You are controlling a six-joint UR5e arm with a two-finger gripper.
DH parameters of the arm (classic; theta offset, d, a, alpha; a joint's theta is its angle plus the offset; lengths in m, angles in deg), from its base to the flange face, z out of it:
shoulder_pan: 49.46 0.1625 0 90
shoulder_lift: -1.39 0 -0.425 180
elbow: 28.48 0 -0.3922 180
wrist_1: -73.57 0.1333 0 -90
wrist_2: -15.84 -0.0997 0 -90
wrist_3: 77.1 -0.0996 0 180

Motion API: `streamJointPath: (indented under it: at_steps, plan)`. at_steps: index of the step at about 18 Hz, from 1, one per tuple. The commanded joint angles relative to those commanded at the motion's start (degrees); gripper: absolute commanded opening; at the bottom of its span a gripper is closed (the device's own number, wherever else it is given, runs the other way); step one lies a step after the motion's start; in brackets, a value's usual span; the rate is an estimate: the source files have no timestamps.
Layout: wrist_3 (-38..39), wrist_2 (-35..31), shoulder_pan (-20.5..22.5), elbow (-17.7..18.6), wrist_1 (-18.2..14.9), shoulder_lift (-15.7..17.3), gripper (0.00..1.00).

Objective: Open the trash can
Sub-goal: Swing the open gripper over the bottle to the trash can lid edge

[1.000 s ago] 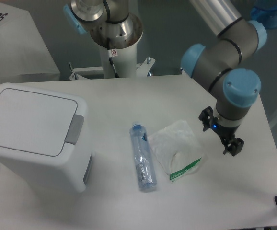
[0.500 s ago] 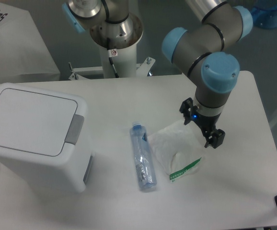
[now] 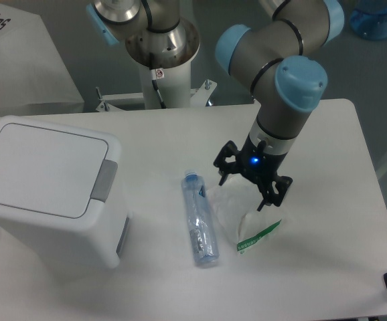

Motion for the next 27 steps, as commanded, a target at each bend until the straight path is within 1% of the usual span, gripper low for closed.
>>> streamJointPath:
  at_steps: [2, 3, 4, 6, 8, 10, 12, 14, 15, 18, 24, 27]
  plan:
    - [4.31, 2.02, -0.53, -1.49, 0.0, 0.09, 1.0]
    - [7.55, 3.77, -0.7, -3.15, 0.0, 0.17, 1.0]
    - [9.76, 4.74, -0.7, -4.04, -0.17, 0.18, 1.0]
    - [12.75, 7.11, -2.01, -5.8, -0.26, 0.18, 1.0]
    - [15.48, 8.09, -2.55, -6.42, -0.26, 0.7, 1.0]
    - [17.42, 8.27, -3.6, -6.42, -0.26, 2.37, 1.0]
    - [18.04, 8.79, -5.61, -6.07, -0.35, 2.81, 1.0]
    - [18.48, 8.88, -7.64, -5.2, -0.35, 3.95, 1.0]
    - [19.0, 8.88, -8.0, -4.93, -0.35, 4.39, 1.0]
    - [21.99, 8.97, -9.13, -4.67, -0.35, 4.66, 1.0]
    - [23.05, 9.06, -9.84, -4.05, -0.26, 5.36, 1.0]
    - [23.05, 8.97, -11.07, -3.26, 0.18, 5.45, 1.0]
